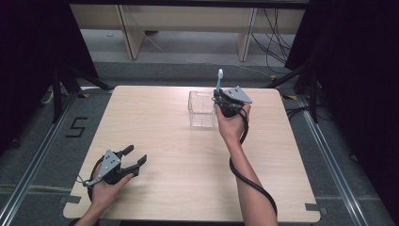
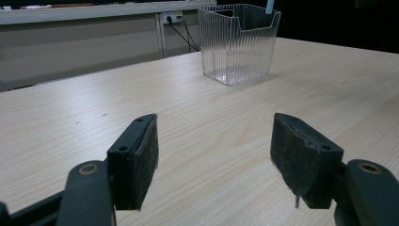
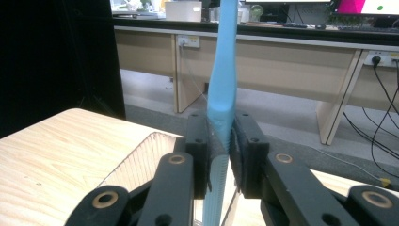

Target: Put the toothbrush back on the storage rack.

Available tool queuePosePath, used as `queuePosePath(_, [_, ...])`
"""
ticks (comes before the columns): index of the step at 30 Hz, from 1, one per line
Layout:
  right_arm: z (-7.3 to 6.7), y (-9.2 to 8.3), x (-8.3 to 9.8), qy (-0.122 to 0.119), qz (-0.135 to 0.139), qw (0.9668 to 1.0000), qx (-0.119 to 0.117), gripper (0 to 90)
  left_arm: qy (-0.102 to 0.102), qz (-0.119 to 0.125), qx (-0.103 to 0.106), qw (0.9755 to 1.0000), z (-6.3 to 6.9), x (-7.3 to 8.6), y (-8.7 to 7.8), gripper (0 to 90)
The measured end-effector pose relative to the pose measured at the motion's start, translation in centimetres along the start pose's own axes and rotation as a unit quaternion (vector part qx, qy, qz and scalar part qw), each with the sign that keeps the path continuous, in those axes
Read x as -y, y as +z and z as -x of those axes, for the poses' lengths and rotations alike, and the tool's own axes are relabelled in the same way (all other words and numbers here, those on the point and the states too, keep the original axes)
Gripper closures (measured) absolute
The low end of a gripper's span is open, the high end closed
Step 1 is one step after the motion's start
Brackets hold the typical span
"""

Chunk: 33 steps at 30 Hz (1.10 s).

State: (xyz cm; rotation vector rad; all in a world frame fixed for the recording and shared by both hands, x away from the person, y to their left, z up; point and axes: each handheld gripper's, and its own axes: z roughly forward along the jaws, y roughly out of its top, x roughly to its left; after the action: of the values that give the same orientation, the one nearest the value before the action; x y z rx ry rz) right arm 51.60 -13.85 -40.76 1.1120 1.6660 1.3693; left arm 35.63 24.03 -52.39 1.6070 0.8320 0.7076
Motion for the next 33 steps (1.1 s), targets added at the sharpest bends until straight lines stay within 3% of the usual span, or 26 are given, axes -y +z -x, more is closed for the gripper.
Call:
queuePosePath(10, [-0.2,0.7,1.0,-0.002,-0.009,1.0000,-0.001,78.7,-0.004,0.010,0.003,0.9999,0.0,0.1,0.2,32.5])
queuePosePath(13, [-0.1,0.7,1.0,-0.011,-0.007,0.9999,0.006,78.7,-0.004,0.007,0.004,1.0000,0.0,0.1,0.2,32.5])
queuePosePath(16, [-0.2,0.7,1.2,-0.001,-0.014,0.9999,0.004,78.7,-0.003,-0.001,0.002,1.0000,0.0,0.0,0.0,32.5])
queuePosePath(17, [-0.1,0.8,1.2,-0.011,-0.012,0.9999,0.004,78.7,-0.004,-0.001,0.001,1.0000,0.0,0.0,0.0,32.5])
queuePosePath(20, [-0.2,0.8,1.6,0.001,-0.015,0.9998,0.008,78.7,-0.004,0.000,0.003,1.0000,0.0,0.0,0.0,32.5])
queuePosePath(22, [0.0,0.9,1.7,-0.010,-0.018,0.9998,0.007,78.7,-0.004,0.000,0.003,1.0000,0.0,0.0,0.0,32.5])
queuePosePath(23, [-0.1,0.8,1.7,0.001,-0.021,0.9997,0.007,78.7,-0.005,0.000,0.003,1.0000,0.0,0.0,0.0,32.5])
queuePosePath(25, [0.0,1.0,1.9,-0.011,-0.016,0.9998,0.009,78.7,-0.005,0.000,0.004,1.0000,0.0,0.0,0.0,32.5])
queuePosePath(29, [-0.1,1.1,2.2,0.000,-0.022,0.9998,0.004,78.7,-0.008,0.009,0.005,0.9999,0.0,0.1,0.2,32.4])
queuePosePath(31, [-0.1,1.1,2.3,-0.011,-0.025,0.9996,0.006,78.7,-0.008,0.008,0.006,0.9999,0.0,0.1,0.2,32.3])
queuePosePath(33, [-0.3,1.0,2.6,0.002,-0.029,0.9995,0.009,78.7,-0.008,0.008,0.007,0.9999,0.0,0.1,0.2,32.3])
